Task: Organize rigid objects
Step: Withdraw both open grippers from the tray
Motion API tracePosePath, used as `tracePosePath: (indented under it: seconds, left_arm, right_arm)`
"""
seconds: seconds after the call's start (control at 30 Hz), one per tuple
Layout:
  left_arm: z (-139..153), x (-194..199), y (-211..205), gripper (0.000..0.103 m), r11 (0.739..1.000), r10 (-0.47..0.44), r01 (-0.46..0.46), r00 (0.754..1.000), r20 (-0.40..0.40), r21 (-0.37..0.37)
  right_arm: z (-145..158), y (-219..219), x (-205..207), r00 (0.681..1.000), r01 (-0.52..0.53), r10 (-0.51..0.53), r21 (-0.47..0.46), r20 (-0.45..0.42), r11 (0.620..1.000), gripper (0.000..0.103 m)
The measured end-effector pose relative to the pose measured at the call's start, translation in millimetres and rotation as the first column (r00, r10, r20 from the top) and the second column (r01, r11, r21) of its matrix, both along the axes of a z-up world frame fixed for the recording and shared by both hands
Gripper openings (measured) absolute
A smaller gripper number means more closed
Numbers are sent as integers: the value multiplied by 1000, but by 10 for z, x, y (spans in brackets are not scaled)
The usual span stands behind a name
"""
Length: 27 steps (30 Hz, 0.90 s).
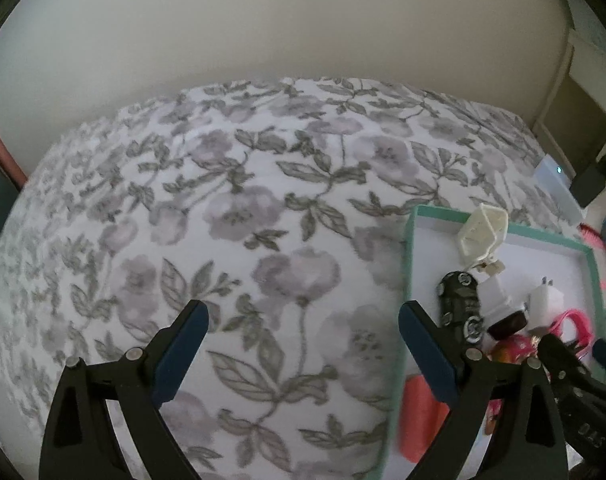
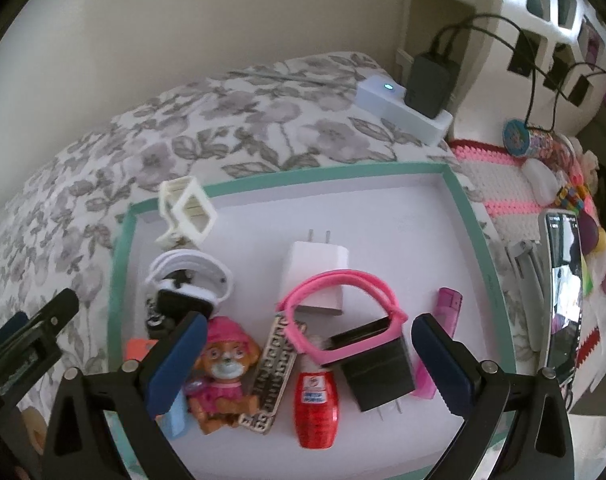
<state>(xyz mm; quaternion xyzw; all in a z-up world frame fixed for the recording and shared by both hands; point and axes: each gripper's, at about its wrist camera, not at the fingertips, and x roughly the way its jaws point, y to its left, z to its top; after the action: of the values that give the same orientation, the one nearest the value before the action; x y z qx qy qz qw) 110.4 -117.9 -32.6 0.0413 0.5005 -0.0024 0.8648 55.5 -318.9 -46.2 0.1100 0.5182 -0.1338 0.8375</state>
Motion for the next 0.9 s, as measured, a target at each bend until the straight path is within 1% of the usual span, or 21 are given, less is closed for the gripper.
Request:
tracePosePath:
  seconds: [0.07, 0.17, 0.2, 0.33, 0.4, 0.63, 0.9]
  left_arm:
    - [33, -35, 47, 96, 1000, -1, 1, 1000, 8, 0]
    - [112, -105, 123, 96, 1000, -1, 1, 1000, 20, -21]
    - [142, -130, 138, 96, 1000, 2, -2, 1000, 28, -16]
    - [275, -274, 180, 96, 999, 11, -14, 998, 65, 50]
    - [318, -340, 216, 96, 999, 7, -11, 997, 74, 52]
    - [452, -595, 479, 96, 999, 28, -29, 998, 62, 16]
    - [456, -806, 773, 96, 995, 102, -102, 994, 32, 3]
  right_arm:
    - [21, 63, -22, 1000, -11, 11, 4, 7, 1000, 103]
    - [47, 161, -70, 1000, -26, 26, 4, 11, 1000, 103]
    - [55, 190, -90, 999, -30, 30, 3, 13, 1000, 103]
    - [110, 303, -181, 999, -48, 48, 8, 25, 999, 103]
    - [141, 366, -226, 998, -61, 60, 9, 34, 998, 103]
    - [217, 545, -397, 995, -85, 84, 13, 50, 996, 103]
    - [308, 653, -567, 993, -94, 94, -6, 76, 996, 103]
